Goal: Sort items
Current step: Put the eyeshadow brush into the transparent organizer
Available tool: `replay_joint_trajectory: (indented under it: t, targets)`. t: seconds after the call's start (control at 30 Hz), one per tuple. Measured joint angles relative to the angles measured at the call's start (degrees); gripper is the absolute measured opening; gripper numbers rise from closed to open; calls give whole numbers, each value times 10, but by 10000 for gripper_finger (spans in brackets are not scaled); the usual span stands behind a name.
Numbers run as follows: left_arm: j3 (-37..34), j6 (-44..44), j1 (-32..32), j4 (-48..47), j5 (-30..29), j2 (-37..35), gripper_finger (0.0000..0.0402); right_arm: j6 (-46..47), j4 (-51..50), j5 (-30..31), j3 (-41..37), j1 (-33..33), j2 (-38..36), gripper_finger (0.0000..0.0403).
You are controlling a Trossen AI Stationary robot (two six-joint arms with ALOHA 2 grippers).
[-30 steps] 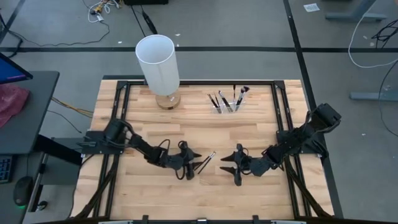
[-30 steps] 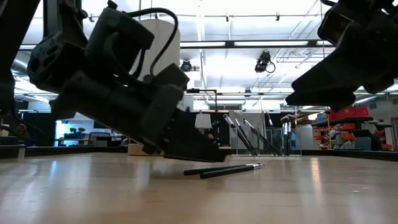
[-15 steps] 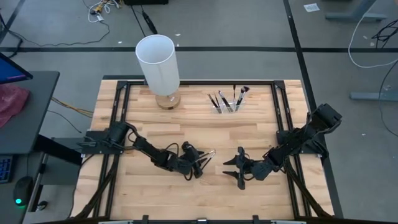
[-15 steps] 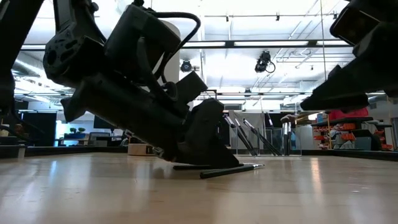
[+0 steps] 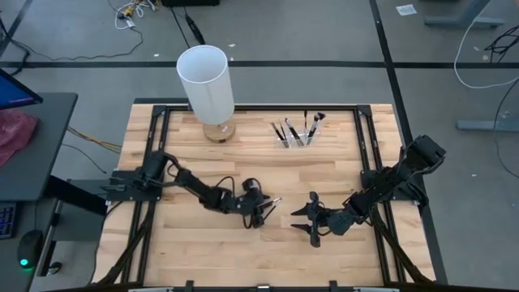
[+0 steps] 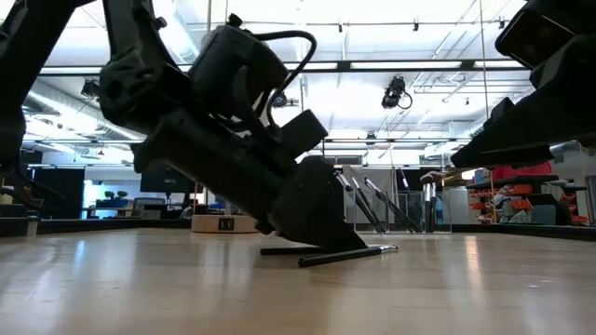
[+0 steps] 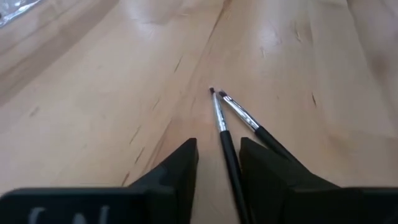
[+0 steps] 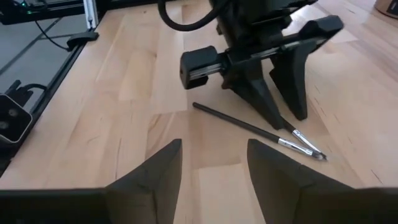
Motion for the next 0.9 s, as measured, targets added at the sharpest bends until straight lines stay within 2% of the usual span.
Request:
replay_joint_trajectory:
  t: [0.2,0.43,0.73,0.9]
  targets:
    - [1,23,5,3,3,6,71,-4,0,0,0,0,0,185]
    - [1,10,5,29,0,29,14,-4,-1,0,0,1,0,185]
    - [-13,9,3,44,15,15,17,22,-52,-50,0,3,0,185]
    - [-19,41,-10,28,-18,-19,16,52,-86,-48,0,4,0,185]
